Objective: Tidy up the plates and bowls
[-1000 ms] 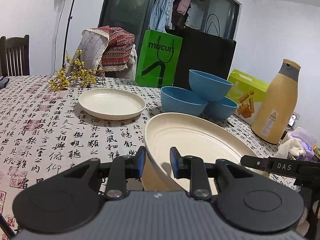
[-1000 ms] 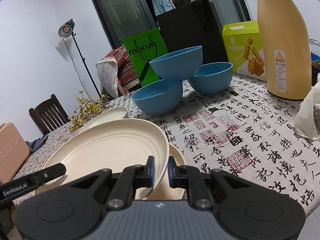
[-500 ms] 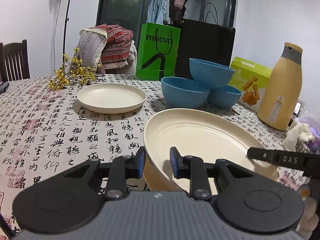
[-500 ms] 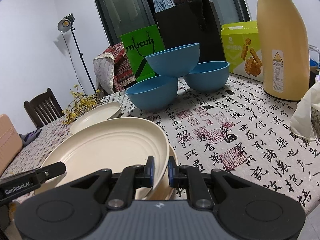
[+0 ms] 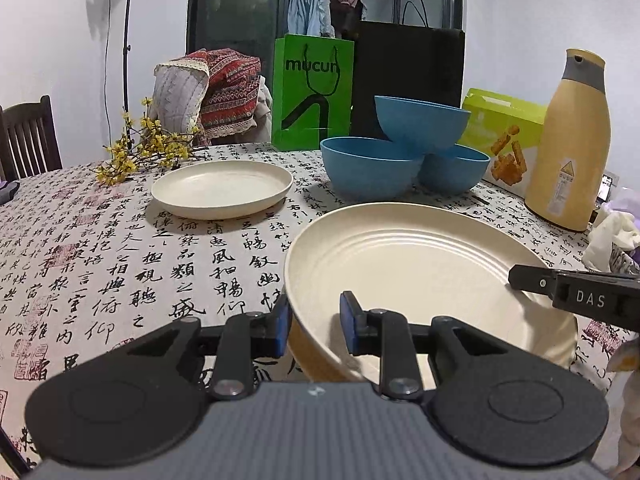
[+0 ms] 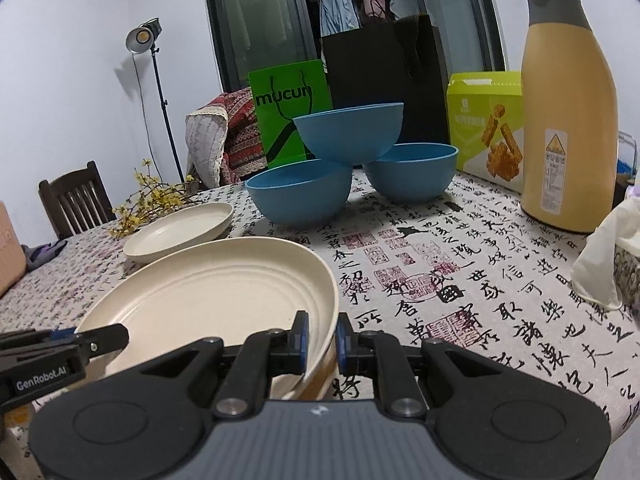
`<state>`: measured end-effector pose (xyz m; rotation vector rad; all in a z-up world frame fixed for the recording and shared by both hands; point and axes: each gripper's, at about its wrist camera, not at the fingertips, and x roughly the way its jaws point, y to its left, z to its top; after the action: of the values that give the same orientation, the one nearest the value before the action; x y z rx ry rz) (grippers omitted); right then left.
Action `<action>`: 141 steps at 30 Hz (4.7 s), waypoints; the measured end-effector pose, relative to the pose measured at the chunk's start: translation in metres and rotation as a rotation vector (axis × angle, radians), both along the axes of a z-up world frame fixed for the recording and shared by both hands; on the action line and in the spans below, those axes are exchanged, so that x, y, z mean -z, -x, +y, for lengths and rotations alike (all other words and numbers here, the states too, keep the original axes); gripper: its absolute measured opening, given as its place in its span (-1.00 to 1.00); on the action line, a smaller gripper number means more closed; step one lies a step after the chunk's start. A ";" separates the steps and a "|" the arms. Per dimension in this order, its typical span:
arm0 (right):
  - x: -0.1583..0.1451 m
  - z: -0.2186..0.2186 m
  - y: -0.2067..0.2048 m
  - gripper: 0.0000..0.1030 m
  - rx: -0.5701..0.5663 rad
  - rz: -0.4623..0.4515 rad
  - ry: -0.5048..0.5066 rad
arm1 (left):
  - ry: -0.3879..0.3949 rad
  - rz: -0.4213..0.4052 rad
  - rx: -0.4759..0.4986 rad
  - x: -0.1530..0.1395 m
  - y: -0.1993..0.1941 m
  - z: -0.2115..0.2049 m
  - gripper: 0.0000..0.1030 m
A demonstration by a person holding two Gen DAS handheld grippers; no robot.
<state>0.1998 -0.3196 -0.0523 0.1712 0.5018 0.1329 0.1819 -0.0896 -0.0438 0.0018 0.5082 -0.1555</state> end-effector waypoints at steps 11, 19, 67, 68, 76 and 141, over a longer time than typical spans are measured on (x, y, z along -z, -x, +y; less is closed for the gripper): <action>0.002 0.007 0.002 -0.71 -0.003 -0.023 0.070 | -0.048 -0.018 -0.001 0.002 0.002 -0.005 -0.50; 0.010 0.011 0.001 -0.69 0.000 -0.031 0.110 | -0.140 -0.065 -0.007 0.008 0.006 -0.017 -0.49; 0.011 -0.010 -0.027 1.00 0.019 -0.146 -0.107 | 0.154 -0.124 -0.201 0.002 0.014 0.067 1.00; 0.011 -0.010 -0.026 1.00 0.019 -0.148 -0.109 | 0.153 -0.128 -0.198 0.002 0.015 0.066 1.00; 0.011 -0.008 -0.021 1.00 0.038 -0.173 -0.091 | 0.115 -0.158 -0.206 0.002 0.019 0.060 1.00; 0.006 0.005 -0.011 1.00 0.026 -0.241 0.002 | 0.100 -0.194 -0.167 -0.008 0.029 0.056 1.00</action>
<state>0.2104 -0.3148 -0.0582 0.1572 0.2592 0.1254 0.1534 -0.0338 -0.0362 -0.1220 0.3051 -0.0169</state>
